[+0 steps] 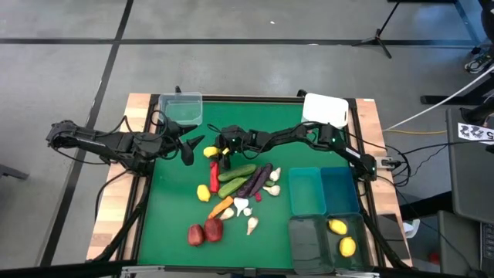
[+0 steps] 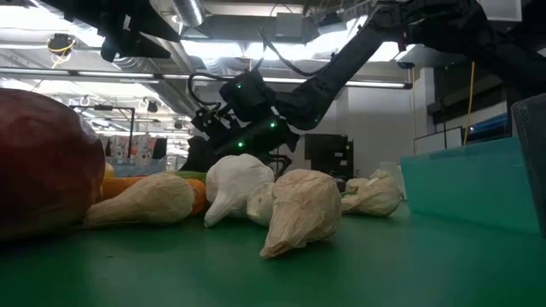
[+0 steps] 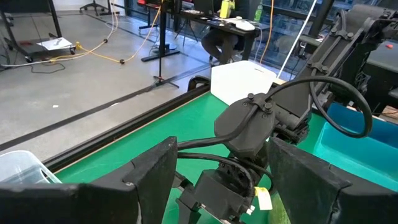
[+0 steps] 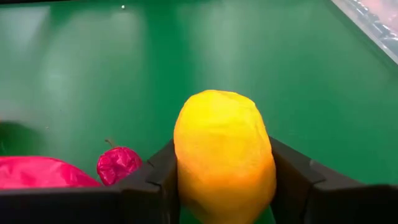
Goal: Sort produce into baskets
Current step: Put the lemon into the right black bin
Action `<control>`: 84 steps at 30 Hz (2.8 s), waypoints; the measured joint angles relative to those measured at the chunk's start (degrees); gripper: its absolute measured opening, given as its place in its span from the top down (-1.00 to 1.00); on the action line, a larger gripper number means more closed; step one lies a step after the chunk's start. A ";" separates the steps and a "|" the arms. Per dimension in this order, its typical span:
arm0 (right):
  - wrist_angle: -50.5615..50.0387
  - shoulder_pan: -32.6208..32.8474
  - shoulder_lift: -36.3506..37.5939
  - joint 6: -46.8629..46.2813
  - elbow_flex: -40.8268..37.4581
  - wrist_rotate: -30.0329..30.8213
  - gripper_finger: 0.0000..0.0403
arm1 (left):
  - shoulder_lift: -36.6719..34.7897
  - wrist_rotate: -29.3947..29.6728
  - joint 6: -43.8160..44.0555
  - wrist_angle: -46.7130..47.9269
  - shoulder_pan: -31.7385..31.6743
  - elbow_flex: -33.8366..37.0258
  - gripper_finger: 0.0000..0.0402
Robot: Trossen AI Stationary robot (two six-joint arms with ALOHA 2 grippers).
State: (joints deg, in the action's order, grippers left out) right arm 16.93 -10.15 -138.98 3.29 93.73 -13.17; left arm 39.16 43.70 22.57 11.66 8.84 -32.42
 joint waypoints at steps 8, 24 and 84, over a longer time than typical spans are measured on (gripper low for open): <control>-0.19 -0.09 0.89 -1.42 -0.02 -0.26 0.12 | -0.01 0.00 0.22 0.02 0.00 0.00 -0.23; -24.29 -7.14 20.72 8.02 -0.02 -5.87 0.11 | -0.02 -0.02 0.24 0.44 0.00 0.00 -0.23; -74.73 62.85 73.89 -62.20 -29.08 28.45 0.08 | -0.02 0.02 2.58 1.47 -0.04 0.04 -0.23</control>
State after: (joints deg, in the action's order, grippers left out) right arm -57.80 52.70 -65.09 -58.91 64.66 15.29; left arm 39.13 43.72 25.15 13.13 8.80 -32.38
